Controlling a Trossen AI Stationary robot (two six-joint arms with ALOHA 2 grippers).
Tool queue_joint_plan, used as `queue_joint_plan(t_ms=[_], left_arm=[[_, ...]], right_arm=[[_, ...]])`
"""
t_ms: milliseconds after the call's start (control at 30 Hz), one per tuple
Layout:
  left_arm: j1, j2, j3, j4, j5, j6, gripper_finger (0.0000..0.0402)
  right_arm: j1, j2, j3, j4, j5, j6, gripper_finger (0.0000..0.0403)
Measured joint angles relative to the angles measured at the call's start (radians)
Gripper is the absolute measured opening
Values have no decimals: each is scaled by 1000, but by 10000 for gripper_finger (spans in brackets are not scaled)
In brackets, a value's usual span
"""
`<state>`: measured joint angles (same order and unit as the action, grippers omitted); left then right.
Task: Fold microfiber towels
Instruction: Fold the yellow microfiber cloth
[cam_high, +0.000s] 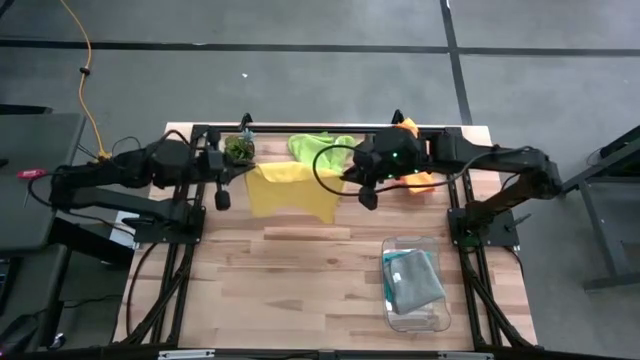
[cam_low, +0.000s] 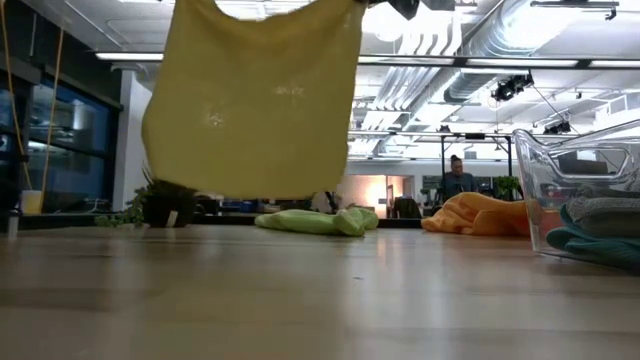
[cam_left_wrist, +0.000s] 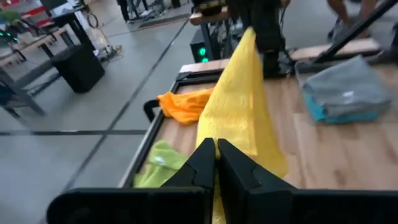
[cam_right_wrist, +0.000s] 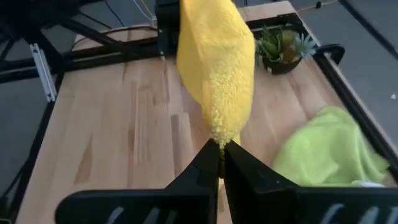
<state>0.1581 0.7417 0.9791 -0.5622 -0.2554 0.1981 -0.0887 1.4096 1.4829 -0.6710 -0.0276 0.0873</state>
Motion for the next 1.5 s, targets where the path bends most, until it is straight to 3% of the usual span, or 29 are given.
queue_joint_plan(t_ms=[233, 400, 633, 800, 1033, 1233, 1400, 1500], left_arm=[[-3, 17, 32, -135, 33, 15, 0], [-89, 82, 29, -254, 31, -110, 0], [-256, 185, -32, -231, 105, -254, 0], [-409, 234, -188, -65, 215, -464, 0], [-576, 309, -379, 274, 208, -779, 0], [-667, 377, -433, 422, 224, -972, 0], [-724, 431, -440, 481, 256, -1026, 0], [-715, 440, -440, 459, 216, -1033, 0]], right_arm=[[75, 23, 20, -71, 2, -42, 0], [194, 79, 19, -150, 45, -44, 0], [340, 209, 19, -191, 26, -16, 0], [400, 287, 19, -210, -6, 22, 0], [454, 420, 19, -196, -232, 31, 0], [461, 485, 19, -147, -433, 17, 0], [427, 481, 19, -137, -463, 39, 0], [385, 478, 19, -140, -488, 100, 0]])
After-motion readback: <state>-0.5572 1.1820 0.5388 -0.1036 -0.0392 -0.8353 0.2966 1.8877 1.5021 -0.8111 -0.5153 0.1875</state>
